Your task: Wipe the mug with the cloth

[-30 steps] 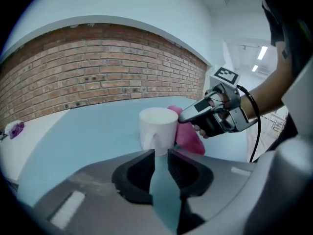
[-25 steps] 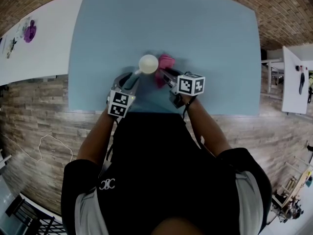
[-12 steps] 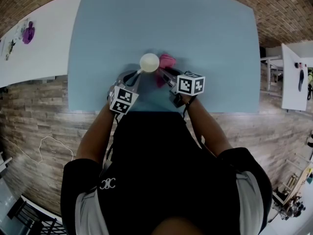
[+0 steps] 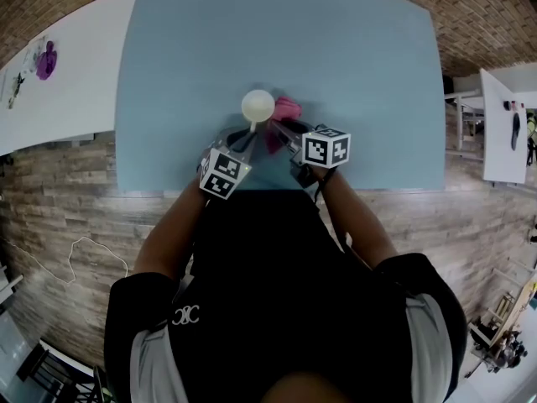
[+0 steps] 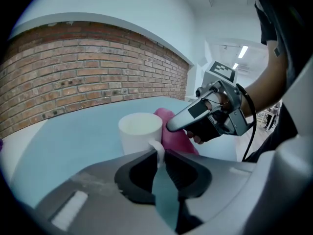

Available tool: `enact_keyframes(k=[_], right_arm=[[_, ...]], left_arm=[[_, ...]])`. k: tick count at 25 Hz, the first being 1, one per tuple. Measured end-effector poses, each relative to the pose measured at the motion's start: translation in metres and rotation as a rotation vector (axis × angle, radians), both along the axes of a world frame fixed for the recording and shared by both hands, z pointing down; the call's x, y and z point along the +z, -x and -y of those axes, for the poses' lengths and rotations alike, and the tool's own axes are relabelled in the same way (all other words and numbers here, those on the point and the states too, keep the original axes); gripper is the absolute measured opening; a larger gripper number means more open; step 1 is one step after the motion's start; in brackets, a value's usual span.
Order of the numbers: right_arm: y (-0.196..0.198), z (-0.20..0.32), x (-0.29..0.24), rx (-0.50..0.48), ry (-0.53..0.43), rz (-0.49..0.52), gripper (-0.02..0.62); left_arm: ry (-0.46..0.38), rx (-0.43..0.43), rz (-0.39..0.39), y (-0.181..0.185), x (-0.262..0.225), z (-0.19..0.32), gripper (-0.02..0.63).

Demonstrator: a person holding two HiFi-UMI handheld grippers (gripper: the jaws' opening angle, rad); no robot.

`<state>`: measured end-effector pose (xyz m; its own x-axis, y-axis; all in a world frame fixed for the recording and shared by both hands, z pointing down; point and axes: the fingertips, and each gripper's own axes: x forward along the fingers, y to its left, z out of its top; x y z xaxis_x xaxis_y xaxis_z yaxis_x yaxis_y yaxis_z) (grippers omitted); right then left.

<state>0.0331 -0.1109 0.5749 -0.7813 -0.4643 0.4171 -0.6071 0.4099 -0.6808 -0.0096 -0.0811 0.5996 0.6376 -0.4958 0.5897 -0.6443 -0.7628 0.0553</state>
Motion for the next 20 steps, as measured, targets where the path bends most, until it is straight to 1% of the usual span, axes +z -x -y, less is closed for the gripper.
enact_keyframes(k=[7,10,13,15,17,20], right_arm=[[-0.001,-0.001,-0.001,-0.038,-0.039,-0.05,0.04],[-0.005,0.001,-0.002,-0.049,-0.038,-0.058,0.04],[-0.007,0.002,-0.007,-0.064,-0.056,-0.067,0.04],[-0.006,-0.001,-0.012,-0.085,-0.079,-0.08,0.04],[-0.003,-0.007,-0.017,-0.111,-0.102,-0.095,0.04],[0.001,-0.017,-0.029,-0.127,-0.133,-0.102,0.04]], left_arm=[[0.026,0.087,-0.02,-0.038,0.002,-0.006,0.059],[0.034,0.101,-0.03,-0.047,0.001,-0.006,0.06],[0.03,0.094,-0.037,-0.043,0.001,-0.011,0.088],[0.016,0.08,-0.045,-0.035,0.0,-0.018,0.094],[-0.002,0.047,-0.043,-0.024,0.001,-0.022,0.094],[-0.001,-0.001,-0.029,-0.008,0.005,-0.021,0.094]])
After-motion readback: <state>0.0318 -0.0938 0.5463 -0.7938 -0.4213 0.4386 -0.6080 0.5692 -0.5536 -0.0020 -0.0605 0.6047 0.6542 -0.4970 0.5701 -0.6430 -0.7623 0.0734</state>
